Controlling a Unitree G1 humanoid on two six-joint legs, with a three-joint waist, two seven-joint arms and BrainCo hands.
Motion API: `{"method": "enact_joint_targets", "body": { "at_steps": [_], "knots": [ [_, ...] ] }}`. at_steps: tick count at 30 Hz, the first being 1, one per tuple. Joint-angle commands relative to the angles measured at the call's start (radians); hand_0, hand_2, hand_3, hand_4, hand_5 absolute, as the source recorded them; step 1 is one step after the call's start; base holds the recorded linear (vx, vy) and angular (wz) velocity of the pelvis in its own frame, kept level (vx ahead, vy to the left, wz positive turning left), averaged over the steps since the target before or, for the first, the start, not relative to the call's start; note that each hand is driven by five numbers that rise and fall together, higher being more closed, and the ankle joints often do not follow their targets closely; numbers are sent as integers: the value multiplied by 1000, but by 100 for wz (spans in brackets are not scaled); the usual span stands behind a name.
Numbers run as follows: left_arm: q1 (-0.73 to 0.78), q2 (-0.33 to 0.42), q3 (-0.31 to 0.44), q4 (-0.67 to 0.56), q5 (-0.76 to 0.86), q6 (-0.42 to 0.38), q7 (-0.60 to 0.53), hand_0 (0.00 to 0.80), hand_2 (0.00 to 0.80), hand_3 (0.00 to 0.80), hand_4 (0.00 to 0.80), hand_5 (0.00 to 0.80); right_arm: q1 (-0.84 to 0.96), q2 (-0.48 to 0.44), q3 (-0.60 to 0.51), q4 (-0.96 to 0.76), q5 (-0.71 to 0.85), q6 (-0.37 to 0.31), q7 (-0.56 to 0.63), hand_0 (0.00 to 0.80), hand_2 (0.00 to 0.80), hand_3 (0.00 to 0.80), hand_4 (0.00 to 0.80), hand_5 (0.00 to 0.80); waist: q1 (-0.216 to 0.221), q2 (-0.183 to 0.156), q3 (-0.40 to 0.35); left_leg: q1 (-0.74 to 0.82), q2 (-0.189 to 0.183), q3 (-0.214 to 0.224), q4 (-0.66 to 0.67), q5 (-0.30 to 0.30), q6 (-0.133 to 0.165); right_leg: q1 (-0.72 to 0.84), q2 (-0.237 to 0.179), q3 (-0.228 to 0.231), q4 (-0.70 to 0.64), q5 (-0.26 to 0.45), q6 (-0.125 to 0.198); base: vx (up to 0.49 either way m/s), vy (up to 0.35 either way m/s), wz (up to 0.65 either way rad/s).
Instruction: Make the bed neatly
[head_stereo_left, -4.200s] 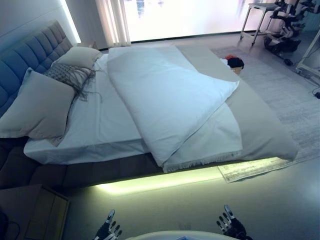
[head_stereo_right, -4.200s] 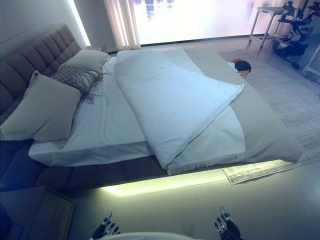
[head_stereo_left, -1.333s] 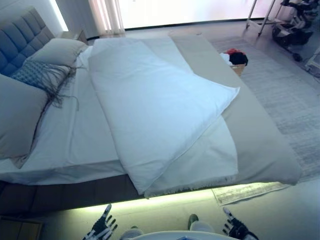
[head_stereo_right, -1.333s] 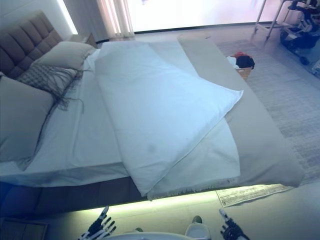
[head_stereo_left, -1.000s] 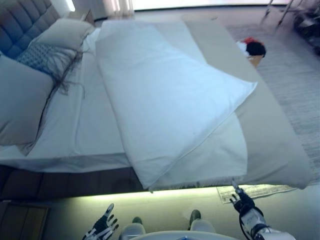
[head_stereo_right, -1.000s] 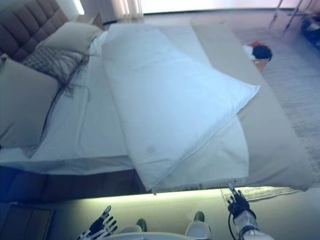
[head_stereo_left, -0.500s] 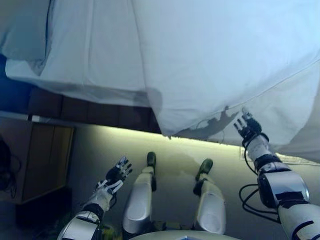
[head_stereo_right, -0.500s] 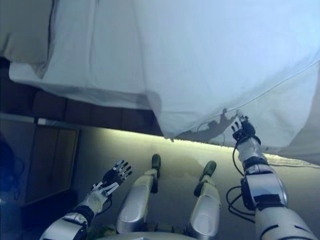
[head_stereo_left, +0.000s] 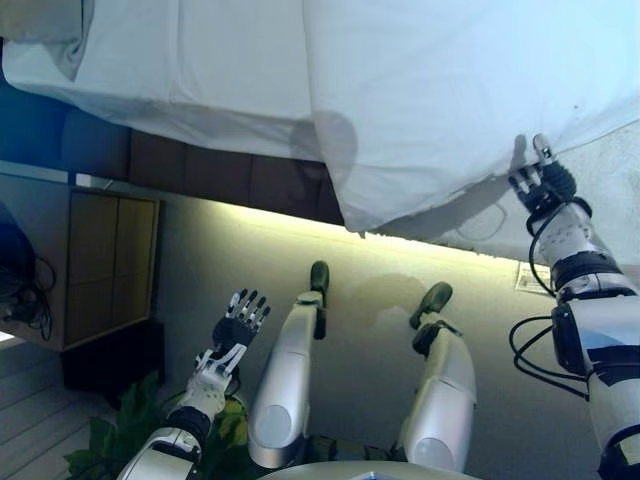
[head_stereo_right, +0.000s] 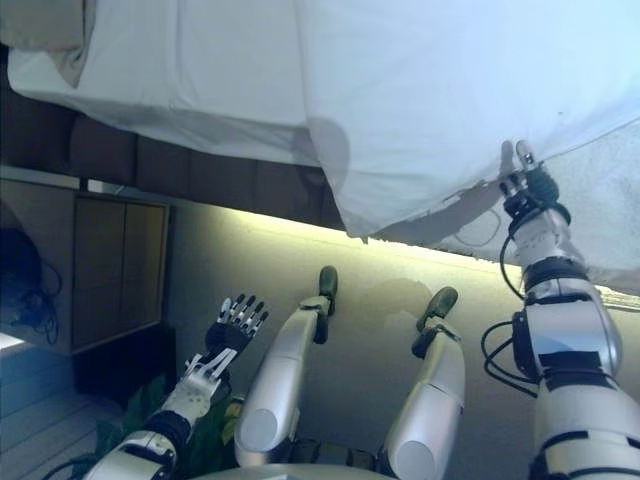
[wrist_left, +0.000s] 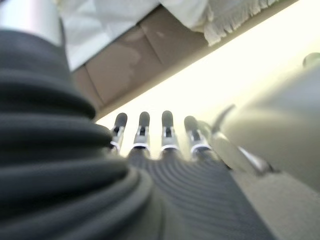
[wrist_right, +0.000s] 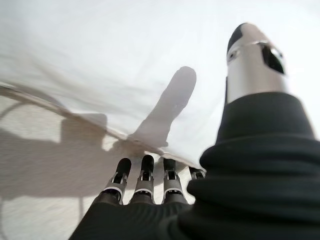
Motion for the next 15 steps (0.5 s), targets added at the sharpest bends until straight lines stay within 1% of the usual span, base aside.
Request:
{"method": "enact_joint_targets", "body": {
  "at_steps": [1, 10, 15],
  "knots": [
    [103, 32, -5, -48, -33, -24, -30, 0, 0, 0, 0, 0, -74, -122, 67, -57, -11, -10, 23, 0, 0, 0, 0, 0, 21, 60, 3, -20, 14, 1, 16, -51, 21, -38, 16, 56, 116, -68, 22, 38, -2, -1],
    [180, 74, 39, -98, -24, 15, -47, 0, 0, 0, 0, 0, -182, -200, 111, -76, -51, -25, 50, 0, 0, 0, 0, 0, 44, 67, 3, -22, 20, -11, 30, -43, 17, -35, 22, 49, 157, -95, 8, 53, -17, 4],
    [211, 90, 62, -111, -5, 46, -64, 0, 0, 0, 0, 0, -225, -226, 133, -86, -79, -16, 62, 0, 0, 0, 0, 0, 52, 65, 3, -5, 23, -14, 26, -36, 14, -16, 25, 41, 161, -101, 1, 59, -21, 3]
  ]
}}
